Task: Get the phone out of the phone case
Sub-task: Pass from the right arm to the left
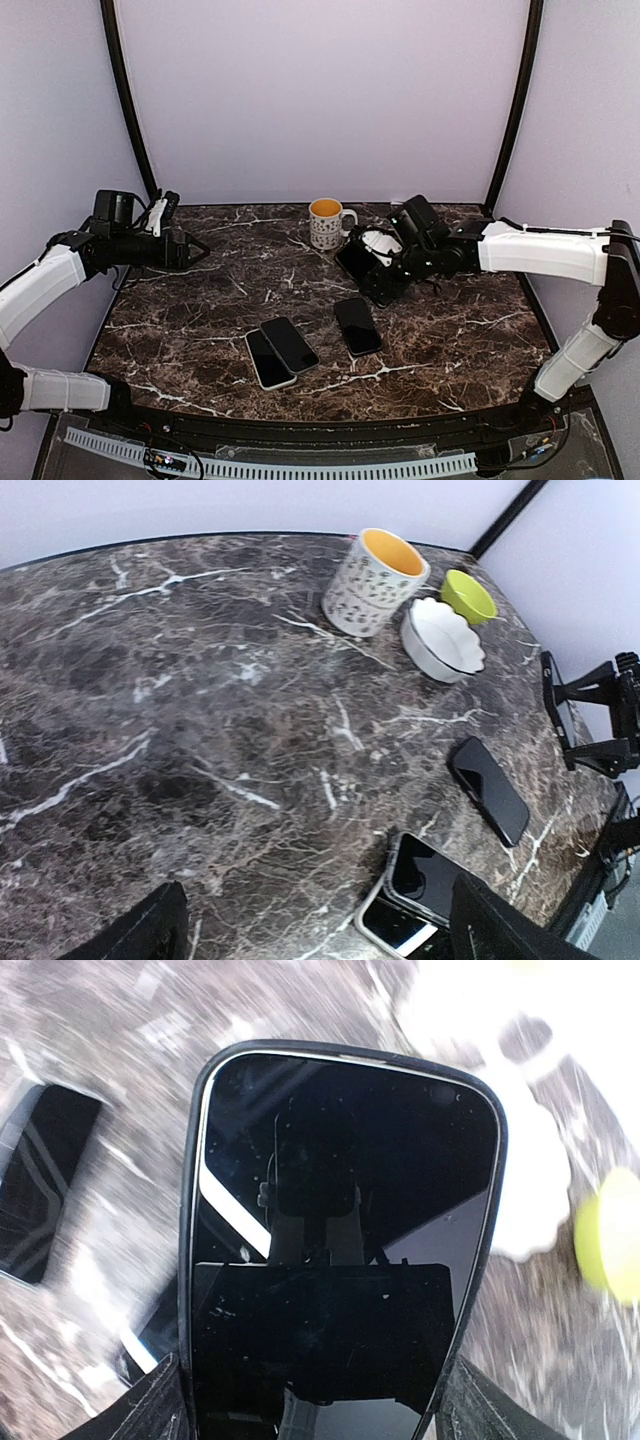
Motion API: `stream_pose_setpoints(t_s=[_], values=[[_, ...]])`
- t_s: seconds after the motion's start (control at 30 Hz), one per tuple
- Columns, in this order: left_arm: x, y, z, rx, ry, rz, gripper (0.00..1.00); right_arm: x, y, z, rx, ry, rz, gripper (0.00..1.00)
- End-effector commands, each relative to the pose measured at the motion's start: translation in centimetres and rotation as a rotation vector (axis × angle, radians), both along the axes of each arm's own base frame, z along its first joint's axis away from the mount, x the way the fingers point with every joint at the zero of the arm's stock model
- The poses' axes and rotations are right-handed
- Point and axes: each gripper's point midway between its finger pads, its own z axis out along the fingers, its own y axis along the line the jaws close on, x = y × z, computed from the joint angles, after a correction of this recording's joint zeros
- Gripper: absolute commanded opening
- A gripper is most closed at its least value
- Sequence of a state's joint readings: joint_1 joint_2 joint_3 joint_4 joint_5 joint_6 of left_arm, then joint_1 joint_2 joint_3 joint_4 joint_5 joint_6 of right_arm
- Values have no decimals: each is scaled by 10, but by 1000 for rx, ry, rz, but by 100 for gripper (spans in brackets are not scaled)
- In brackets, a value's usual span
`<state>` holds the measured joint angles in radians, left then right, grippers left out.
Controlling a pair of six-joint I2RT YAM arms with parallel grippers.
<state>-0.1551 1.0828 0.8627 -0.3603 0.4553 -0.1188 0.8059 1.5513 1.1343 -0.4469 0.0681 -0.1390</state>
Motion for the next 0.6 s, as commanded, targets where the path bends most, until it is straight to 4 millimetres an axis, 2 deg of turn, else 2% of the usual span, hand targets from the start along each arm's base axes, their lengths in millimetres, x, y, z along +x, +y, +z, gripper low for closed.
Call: stream_pose_setpoints(t_s=[0.0,0.23,0.33,0.57], values=[[-17,-33,21,-125,-43,-158,92,-1,57,68,239,-231,139,40],[-35,-59,42,-269,-39,-272,88,-18,109,106,376,-412,277,38],[-46,-71,53,-356,-26,-328,83,-20,129,111,401,-437,315,37],[-54,-87,73,-447,-30,-372,72,-28,162,122,422,-502,382,37]])
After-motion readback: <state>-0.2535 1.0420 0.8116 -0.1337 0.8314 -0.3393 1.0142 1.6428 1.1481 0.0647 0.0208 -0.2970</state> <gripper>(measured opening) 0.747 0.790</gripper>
